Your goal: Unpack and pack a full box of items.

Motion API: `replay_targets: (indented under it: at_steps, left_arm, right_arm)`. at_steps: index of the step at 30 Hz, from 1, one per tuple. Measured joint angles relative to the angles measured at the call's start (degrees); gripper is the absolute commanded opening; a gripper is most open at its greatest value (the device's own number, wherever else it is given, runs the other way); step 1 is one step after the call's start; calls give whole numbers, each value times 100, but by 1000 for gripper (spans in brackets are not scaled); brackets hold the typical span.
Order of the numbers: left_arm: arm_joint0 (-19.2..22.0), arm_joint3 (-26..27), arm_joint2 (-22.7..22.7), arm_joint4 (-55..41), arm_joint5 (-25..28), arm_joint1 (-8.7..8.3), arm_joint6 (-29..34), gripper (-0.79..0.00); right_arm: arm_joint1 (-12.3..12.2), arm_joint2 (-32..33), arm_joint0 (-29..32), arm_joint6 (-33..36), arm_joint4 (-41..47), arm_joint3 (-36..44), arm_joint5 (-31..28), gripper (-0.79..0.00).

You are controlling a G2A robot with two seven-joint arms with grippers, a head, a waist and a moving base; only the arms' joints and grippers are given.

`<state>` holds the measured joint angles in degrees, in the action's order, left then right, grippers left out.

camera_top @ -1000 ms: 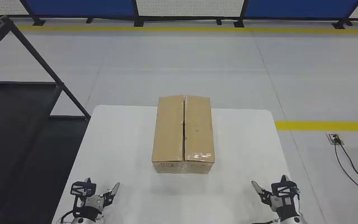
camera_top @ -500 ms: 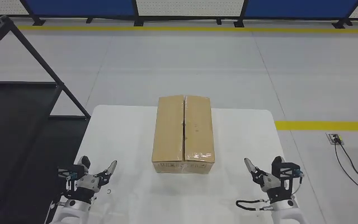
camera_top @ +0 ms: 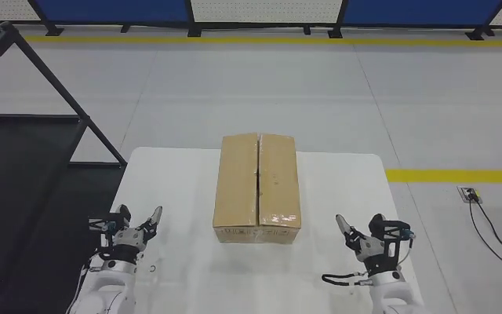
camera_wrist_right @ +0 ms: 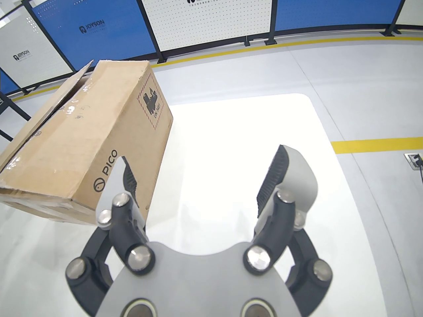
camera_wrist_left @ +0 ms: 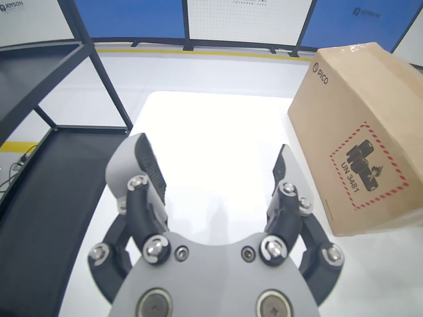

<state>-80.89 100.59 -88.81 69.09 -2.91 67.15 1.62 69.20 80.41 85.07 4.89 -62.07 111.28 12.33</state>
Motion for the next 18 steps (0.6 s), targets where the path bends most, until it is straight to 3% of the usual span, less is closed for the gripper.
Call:
replay_targets:
  at_steps: [7,17,18]
  left_arm:
    - [592,-588,772,741,485,47,192,-785]
    - [582,-542,1244,1176,1262,58,280,-785]
    - [572,-521,1280,1217,1316,58,286,-785]
  right_arm:
    - [72,-201,-218,-16,75,-161,178,-785]
    - [100,-124,-220,130,-18,-202,135,-785]
    - [101,-111,-219,157,-26,-200,132,-545]
